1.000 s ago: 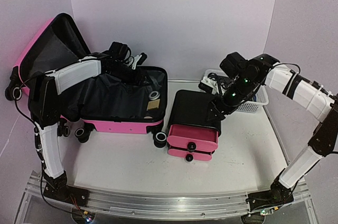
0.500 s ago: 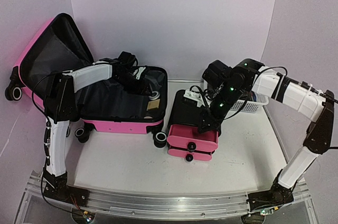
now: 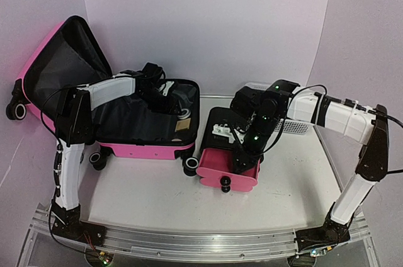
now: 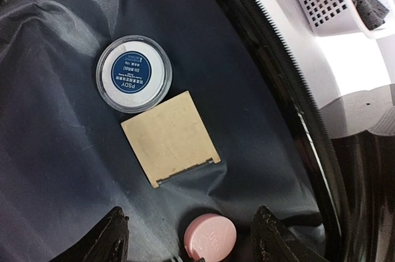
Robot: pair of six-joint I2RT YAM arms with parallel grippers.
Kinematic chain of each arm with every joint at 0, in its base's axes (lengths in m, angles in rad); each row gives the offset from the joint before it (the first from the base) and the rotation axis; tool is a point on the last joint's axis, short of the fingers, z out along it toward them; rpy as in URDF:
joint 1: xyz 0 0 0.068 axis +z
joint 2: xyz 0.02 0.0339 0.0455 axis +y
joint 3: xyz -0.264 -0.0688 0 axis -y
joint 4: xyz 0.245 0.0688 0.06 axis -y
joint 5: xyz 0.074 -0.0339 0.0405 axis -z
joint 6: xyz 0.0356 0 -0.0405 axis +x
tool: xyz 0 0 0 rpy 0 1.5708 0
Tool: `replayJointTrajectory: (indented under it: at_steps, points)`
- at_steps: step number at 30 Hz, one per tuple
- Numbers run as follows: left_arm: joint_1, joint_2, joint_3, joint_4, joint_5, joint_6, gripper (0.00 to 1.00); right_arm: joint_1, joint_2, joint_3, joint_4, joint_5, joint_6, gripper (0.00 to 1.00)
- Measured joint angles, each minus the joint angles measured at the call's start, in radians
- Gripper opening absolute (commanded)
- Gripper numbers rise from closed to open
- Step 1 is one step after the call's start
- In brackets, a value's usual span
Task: Open, take out, and arrange the luggage
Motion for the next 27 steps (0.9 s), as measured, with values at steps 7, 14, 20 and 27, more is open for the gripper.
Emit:
replayJointTrajectory:
  at_steps: [7, 14, 20, 27]
  points:
    - [0.000, 0.101, 0.100, -0.008, 0.011, 0.004, 0.72, 0.000, -0.001, -0.017, -0.008, -0.028, 0.011, 0.69]
    - [0.000, 0.260, 0.300, -0.008, -0.004, -0.006, 0.75, 0.003, -0.058, -0.013, 0.043, 0.050, 0.079, 0.82]
    - [0.000, 0.391, 0.478, 0.000, -0.071, -0.031, 0.81, 0.005, -0.117, -0.006, 0.138, 0.077, 0.146, 0.82]
    - [0.000, 0.438, 0.488, 0.028, -0.108, -0.047, 0.84, 0.003, -0.135, -0.025, 0.179, 0.092, 0.189, 0.82]
